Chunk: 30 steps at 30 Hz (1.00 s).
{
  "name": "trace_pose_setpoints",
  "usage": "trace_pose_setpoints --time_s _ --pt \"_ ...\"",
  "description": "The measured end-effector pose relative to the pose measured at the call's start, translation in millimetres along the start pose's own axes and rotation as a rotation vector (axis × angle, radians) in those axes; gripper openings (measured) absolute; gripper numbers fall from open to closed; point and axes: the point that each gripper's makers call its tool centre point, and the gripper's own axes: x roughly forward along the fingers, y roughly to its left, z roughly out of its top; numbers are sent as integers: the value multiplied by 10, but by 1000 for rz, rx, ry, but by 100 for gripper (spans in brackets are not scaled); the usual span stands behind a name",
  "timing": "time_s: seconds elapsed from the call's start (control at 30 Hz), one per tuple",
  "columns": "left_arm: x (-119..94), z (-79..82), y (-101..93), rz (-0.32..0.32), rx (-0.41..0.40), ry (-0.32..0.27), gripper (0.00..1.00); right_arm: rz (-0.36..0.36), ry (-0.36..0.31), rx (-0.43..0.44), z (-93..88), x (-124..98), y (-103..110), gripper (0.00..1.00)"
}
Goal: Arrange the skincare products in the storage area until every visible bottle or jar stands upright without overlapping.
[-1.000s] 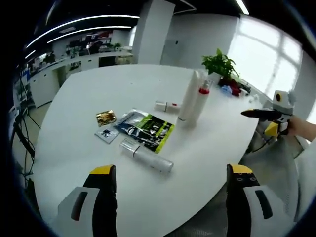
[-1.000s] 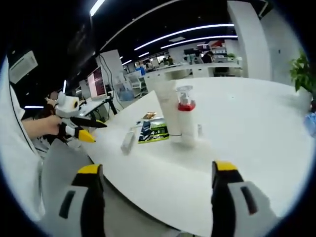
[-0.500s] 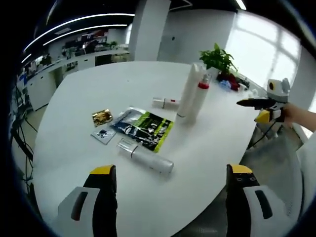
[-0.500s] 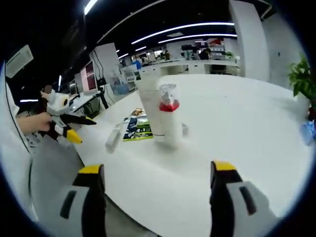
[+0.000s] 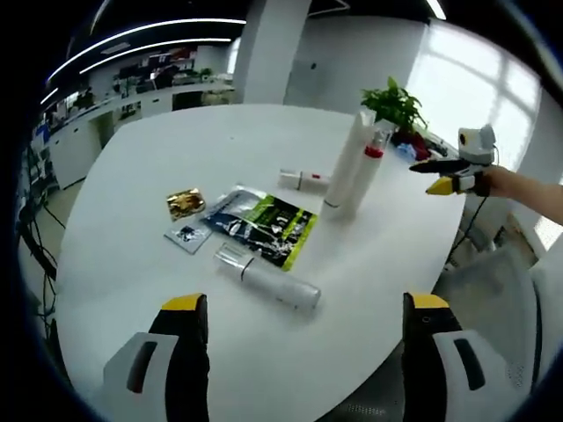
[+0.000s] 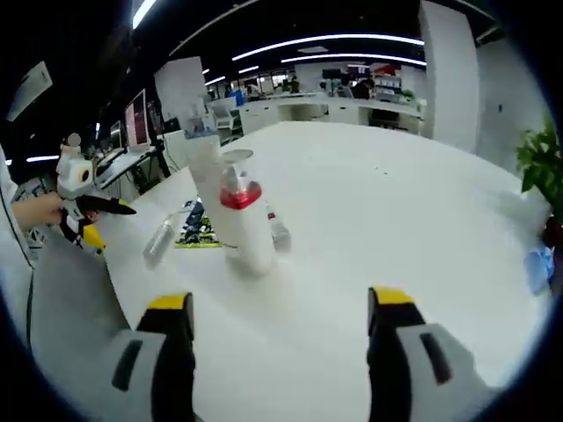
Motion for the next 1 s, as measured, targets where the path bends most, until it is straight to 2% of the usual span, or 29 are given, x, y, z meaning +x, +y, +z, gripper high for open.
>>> trace_pose_setpoints --time_s 0.3,0.43,0.63,0.83,1.0 --pt "19 -21 69 9 -19 10 89 -21 -2 50 192 226 -362 72" --pt "55 -57 77 13 10 36 89 -13 -11 99 277 339 -448 69" --pt "126 -27 104 3 -6 36 89 0 30 53 419 575 -559 67" --pt "152 15 140 2 -13 32 89 40 70 -11 556 833 -567 65" --pt "157 7 185 11 -11 39 89 70 98 -44 632 1095 -562 58"
